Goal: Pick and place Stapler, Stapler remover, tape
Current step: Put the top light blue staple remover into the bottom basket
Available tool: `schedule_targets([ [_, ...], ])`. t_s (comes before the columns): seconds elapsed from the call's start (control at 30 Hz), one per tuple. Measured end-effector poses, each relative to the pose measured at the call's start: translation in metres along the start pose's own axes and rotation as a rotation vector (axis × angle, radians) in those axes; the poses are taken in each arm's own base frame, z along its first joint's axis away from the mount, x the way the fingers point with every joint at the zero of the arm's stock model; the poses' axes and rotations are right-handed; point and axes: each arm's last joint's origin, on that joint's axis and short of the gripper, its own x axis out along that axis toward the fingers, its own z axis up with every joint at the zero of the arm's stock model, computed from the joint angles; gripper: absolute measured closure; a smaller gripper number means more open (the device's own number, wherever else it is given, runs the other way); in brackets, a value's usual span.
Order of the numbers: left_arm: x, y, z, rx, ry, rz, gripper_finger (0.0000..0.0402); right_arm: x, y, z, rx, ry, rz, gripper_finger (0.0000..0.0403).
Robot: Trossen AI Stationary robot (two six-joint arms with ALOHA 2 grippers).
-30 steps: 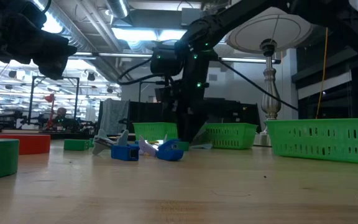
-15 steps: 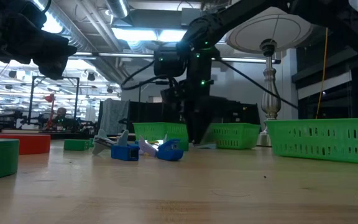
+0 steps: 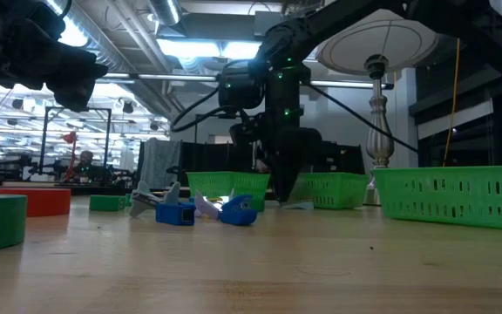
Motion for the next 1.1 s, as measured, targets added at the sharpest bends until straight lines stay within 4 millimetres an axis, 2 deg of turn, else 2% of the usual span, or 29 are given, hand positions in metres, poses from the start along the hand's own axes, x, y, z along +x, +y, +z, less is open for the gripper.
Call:
schedule_targets([
  [0.23, 0.000, 0.000, 0.000, 0.000, -0.001, 0.000, 0.0295, -0.006, 0.004, 0.000, 0.001, -0.055, 0.120, 0.0357],
  [0.3, 0.000, 0.000, 0.000, 0.000, 0.000, 0.000, 0.0295, -0.016, 0.006, 0.000, 0.001, -0.092, 0.143, 0.0357],
  [0.67, 0.000, 0.000, 0.000, 0.000, 0.000, 0.000, 0.0295, -0.100, 0.014, -0.018, 0.027, -0.299, 0.076, 0.0357],
  [0.9, 0.000, 0.000, 0.000, 0.000, 0.000, 0.001, 0.0295, -0.131, 0.022, -0.034, 0.045, -0.341, 0.096, 0.0354],
  [1.1, 0.000, 0.000, 0.000, 0.000, 0.000, 0.000, 0.0295, -0.137, 0.037, -0.066, 0.089, -0.383, 0.140, 0.0351],
])
